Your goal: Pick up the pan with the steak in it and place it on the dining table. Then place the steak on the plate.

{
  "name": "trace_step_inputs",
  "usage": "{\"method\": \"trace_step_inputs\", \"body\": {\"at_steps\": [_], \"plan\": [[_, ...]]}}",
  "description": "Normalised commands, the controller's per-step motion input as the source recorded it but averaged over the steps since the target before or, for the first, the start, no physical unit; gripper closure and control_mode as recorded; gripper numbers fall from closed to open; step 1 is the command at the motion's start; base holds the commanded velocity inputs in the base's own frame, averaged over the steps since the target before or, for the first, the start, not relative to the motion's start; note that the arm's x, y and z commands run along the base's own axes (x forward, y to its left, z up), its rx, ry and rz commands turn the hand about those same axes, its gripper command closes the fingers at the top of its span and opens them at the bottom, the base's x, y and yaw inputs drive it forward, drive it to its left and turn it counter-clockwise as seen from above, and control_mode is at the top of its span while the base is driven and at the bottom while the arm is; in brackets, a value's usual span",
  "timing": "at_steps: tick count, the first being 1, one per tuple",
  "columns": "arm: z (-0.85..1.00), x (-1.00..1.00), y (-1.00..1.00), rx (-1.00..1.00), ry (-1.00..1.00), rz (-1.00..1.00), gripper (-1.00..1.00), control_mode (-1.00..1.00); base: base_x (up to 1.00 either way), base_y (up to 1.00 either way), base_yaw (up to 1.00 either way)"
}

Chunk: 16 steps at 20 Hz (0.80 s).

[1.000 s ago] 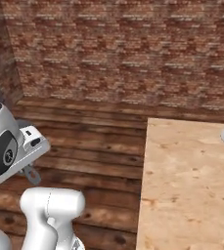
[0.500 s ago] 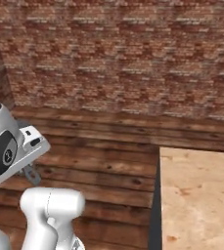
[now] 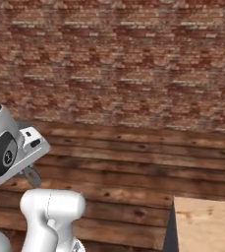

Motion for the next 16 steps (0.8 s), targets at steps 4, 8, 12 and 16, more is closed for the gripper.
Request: {"method": "trace_step_inputs", "body": {"at_steps": [4, 8, 12, 16], "plan": [[0.0, 0.0, 0.0, 0.0, 0.0, 0.0, 1.0, 1.0, 1.0, 0.38, -0.08], [0.0, 0.0, 0.0, 0.0, 0.0, 0.0, 1.0, 1.0, 1.0, 0.35, -0.08], [0.0, 0.0, 0.0, 0.0, 0.0, 0.0, 1.0, 1.0, 1.0, 0.29, -0.08], [0.0, 0.0, 0.0, 0.0, 0.0, 0.0, 1.0, 1.0, 0.88, 0.21, -0.15]]}}
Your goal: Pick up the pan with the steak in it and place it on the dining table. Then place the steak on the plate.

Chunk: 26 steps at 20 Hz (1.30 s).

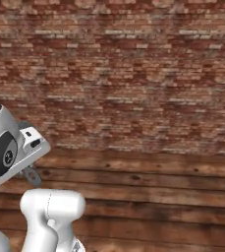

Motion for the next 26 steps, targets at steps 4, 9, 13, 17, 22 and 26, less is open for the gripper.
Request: {"method": "trace_step_inputs", "body": {"at_steps": [4, 9, 13, 17, 22, 26], "plan": [[0.0, 0.0, 0.0, 0.0, 0.0, 0.0, 1.0, 1.0, 0.43, 0.04, -0.39], [0.0, 0.0, 0.0, 0.0, 0.0, 0.0, 1.0, 1.0, 0.05, 0.0, -0.49], [0.0, 0.0, 0.0, 0.0, 0.0, 0.0, 1.0, 1.0, 0.01, 0.0, -0.49], [0.0, 0.0, 0.0, 0.0, 0.0, 0.0, 1.0, 1.0, 0.0, 0.0, -0.49], [0.0, 0.0, 0.0, 0.0, 0.0, 0.0, 1.0, 1.0, 0.0, 0.0, -0.49], [0.0, 0.0, 0.0, 0.0, 0.0, 0.0, 1.0, 1.0, 0.0, 0.0, -0.49]]}}
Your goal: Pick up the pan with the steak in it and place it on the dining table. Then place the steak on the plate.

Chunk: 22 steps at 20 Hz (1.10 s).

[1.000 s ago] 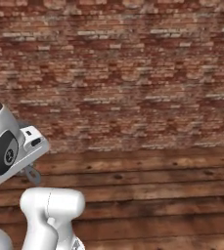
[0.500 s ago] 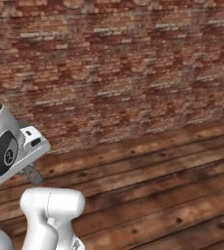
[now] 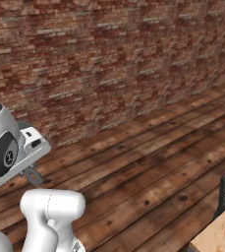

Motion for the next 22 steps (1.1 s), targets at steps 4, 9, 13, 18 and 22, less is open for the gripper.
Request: {"method": "trace_step_inputs", "body": {"at_steps": [4, 9, 13, 18, 22], "plan": [[0.0, 0.0, 0.0, 0.0, 0.0, 0.0, 1.0, 1.0, 0.0, 0.0, -0.49], [0.0, 0.0, 0.0, 0.0, 0.0, 0.0, 1.0, 1.0, 0.0, 0.0, -0.49], [0.0, 0.0, 0.0, 0.0, 0.0, 0.0, 1.0, 1.0, 0.0, 0.0, -0.48], [0.0, 0.0, 0.0, 0.0, 0.0, 0.0, 1.0, 1.0, 0.02, 0.0, -0.47], [0.0, 0.0, 0.0, 0.0, 0.0, 0.0, 1.0, 1.0, 0.02, 0.0, -0.47]]}}
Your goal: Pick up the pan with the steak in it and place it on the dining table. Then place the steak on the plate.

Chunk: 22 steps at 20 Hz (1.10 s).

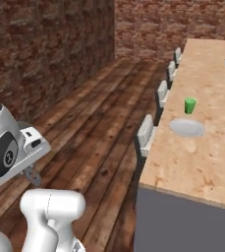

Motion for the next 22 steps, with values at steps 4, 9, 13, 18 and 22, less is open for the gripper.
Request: {"method": "trace_step_inputs", "body": {"at_steps": [4, 9, 13, 18, 22], "plan": [[0.0, 0.0, 0.0, 0.0, 0.0, 0.0, 1.0, 1.0, 0.02, 0.0, -0.47], [0.0, 0.0, 0.0, 0.0, 0.0, 0.0, 1.0, 1.0, 0.06, -0.02, -0.45], [0.0, 0.0, 0.0, 0.0, 0.0, 0.0, 1.0, 1.0, 0.02, -0.05, -0.35], [0.0, 0.0, 0.0, 0.0, 0.0, 0.0, 1.0, 1.0, -0.01, 0.17, 0.0], [0.0, 0.0, 0.0, 0.0, 0.0, 0.0, 1.0, 1.0, 0.0, 0.79, 0.04]]}}
